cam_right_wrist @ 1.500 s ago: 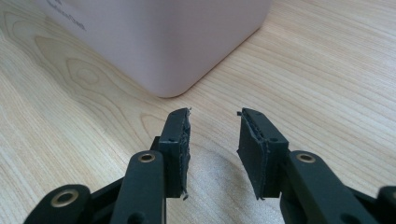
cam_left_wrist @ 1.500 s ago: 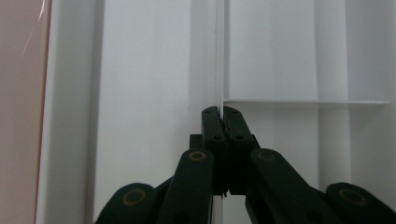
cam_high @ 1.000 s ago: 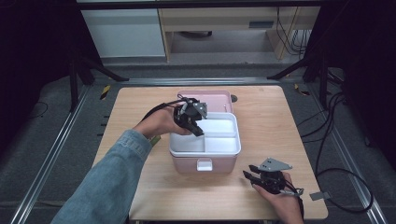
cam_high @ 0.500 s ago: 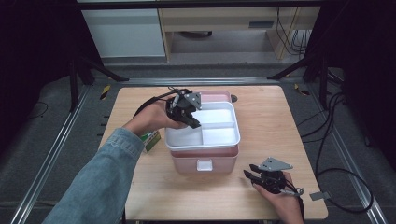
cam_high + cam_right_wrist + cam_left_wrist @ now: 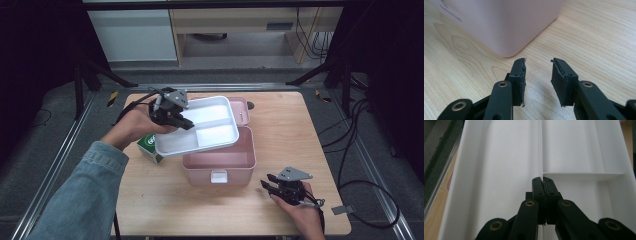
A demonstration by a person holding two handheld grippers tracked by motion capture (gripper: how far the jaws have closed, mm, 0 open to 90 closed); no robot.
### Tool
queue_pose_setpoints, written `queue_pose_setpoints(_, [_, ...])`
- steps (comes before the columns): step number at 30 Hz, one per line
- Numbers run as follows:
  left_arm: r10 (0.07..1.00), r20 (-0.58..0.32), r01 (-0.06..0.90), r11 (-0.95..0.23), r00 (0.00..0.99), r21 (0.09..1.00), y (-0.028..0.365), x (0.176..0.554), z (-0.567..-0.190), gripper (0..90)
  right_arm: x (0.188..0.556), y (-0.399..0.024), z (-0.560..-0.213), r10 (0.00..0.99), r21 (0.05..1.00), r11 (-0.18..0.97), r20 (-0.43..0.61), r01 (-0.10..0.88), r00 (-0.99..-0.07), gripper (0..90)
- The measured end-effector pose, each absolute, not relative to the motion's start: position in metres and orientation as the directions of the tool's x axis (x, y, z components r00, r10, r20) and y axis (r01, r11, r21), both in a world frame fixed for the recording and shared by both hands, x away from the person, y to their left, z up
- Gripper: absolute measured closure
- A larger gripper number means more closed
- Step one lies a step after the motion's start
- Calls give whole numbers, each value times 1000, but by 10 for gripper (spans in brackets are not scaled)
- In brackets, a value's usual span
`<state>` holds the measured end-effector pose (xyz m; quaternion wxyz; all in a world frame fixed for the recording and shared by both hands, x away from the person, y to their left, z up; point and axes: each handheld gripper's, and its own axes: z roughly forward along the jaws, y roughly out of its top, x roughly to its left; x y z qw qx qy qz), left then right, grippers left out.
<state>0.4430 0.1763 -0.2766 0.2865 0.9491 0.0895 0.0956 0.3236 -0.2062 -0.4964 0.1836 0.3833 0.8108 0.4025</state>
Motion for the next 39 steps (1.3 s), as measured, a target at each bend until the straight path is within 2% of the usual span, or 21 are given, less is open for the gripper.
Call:
queue_pose_setpoints(15, [335,158,185,-788,929,587,244,424,-265,896,325,-207,-497,776,791,377,15,482,-631,634])
queue_pose_setpoints(31, [421,152,253,-754,894,606,302,407,-273,896,325,-209,-498,783,791,364,25,491,-621,634])
queue_pose_setpoints(39, [457,152,283,-744,877,606,324,390,-289,896,325,-210,-498,786,792,361,26,493,-618,635])
